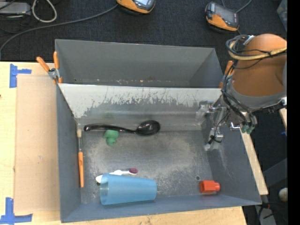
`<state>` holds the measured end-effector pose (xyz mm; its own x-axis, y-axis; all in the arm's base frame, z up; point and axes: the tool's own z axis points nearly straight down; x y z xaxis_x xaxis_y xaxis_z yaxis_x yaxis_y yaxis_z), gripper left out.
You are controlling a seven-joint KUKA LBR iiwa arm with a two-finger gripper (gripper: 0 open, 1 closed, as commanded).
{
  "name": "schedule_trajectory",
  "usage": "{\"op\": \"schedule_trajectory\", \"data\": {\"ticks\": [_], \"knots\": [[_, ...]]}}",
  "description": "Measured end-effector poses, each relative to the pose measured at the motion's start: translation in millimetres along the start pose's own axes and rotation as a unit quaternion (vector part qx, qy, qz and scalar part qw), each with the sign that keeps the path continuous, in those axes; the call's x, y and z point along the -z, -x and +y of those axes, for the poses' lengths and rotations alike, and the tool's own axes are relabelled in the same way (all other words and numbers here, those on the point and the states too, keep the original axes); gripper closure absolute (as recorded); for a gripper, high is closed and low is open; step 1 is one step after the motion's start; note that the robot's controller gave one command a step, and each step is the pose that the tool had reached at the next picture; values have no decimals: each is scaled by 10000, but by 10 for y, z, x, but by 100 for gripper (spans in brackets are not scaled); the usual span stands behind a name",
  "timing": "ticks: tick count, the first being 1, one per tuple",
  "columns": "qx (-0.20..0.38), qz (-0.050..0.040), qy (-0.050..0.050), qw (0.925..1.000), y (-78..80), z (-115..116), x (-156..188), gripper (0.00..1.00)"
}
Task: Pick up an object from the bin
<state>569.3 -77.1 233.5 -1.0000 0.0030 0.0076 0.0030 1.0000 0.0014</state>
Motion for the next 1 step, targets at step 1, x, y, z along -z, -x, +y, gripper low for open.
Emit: {"op": "schedule_trajectory", "data": {"ticks": [1], "knots": [[61,-59,-5,10000,-138,-236,-504,0]]}}
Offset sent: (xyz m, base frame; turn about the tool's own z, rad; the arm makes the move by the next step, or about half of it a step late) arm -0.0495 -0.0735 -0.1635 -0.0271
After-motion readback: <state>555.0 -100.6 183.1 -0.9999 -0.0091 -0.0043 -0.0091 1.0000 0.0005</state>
